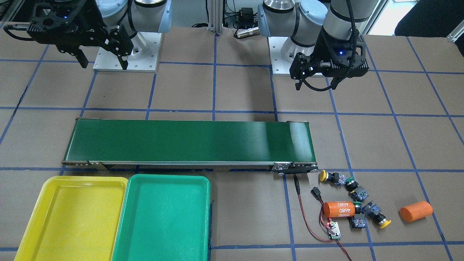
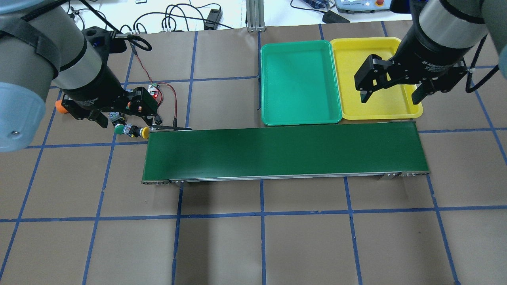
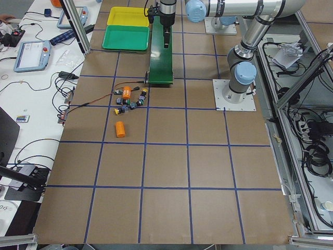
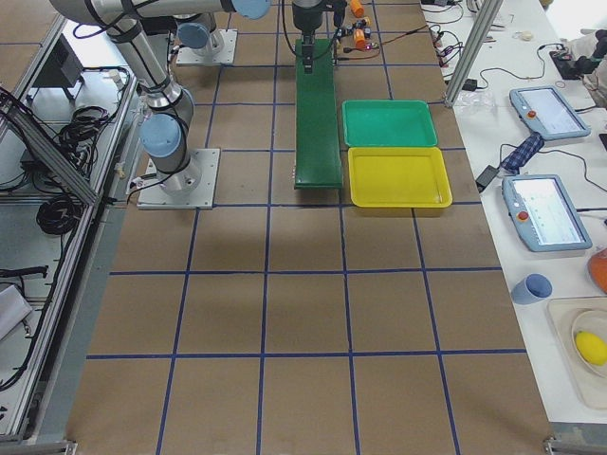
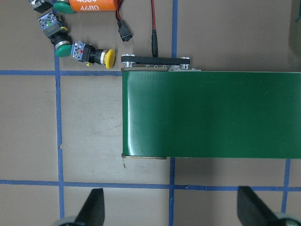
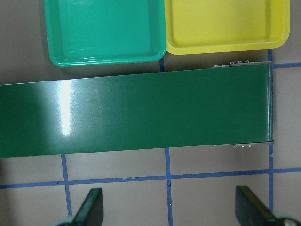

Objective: Sort buttons by color to trays

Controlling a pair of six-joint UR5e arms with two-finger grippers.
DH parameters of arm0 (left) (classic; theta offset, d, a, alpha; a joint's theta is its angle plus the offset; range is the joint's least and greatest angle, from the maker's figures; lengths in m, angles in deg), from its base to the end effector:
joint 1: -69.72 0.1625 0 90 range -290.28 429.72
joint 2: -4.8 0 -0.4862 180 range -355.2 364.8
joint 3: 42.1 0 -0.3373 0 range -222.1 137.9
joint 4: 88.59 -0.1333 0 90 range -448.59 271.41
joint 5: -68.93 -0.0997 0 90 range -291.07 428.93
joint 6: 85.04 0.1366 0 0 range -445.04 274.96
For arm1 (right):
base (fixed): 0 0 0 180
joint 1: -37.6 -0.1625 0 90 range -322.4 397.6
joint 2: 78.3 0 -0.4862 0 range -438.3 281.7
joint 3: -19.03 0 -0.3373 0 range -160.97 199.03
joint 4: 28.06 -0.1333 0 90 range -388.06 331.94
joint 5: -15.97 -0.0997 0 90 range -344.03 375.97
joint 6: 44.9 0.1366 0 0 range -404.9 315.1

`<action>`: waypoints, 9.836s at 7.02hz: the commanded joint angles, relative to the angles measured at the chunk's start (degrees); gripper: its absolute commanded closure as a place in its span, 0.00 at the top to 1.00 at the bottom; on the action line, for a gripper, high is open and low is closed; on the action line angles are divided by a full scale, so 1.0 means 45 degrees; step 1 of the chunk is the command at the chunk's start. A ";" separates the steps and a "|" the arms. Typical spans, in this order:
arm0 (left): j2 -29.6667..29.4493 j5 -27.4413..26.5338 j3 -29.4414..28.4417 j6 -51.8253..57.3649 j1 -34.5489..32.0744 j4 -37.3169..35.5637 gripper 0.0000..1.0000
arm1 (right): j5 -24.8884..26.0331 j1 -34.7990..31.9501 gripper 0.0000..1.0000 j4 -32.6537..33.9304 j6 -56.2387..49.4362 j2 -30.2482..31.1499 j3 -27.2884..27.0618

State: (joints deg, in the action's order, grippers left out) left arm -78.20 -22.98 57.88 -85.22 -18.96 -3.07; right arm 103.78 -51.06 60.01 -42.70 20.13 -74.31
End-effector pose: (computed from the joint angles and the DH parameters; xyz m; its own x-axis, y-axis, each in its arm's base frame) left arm -0.1199 -0.3837 0.4937 -0.9991 -0.0270 -0.0332 -0.0262 0.9993 -0.0263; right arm 0.1298 -0.3749 0.5426 -0.9974 0.0596 -0.0402 0.0617 0.9967 -0.0536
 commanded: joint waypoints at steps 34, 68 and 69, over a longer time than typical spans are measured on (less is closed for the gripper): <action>-1.0013 0.0015 -0.4383 0.2697 0.6074 -0.8105 1.00 | -0.0098 0.0015 1.00 0.0019 0.0020 0.0000 0.0000; -0.4663 0.0150 0.0576 -0.0176 -0.0195 -0.3300 0.00 | 0.0078 0.0111 1.00 -0.0001 -0.0058 0.0176 -0.0312; -0.4430 -0.0178 0.0595 0.0289 -0.0215 -0.3281 0.00 | 0.0078 0.0111 1.00 -0.0001 -0.0058 0.0176 -0.0312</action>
State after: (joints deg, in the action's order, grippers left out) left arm -98.88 -22.61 60.27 -85.27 -19.34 -17.72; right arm 104.13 -50.55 60.01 -42.96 20.92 -75.71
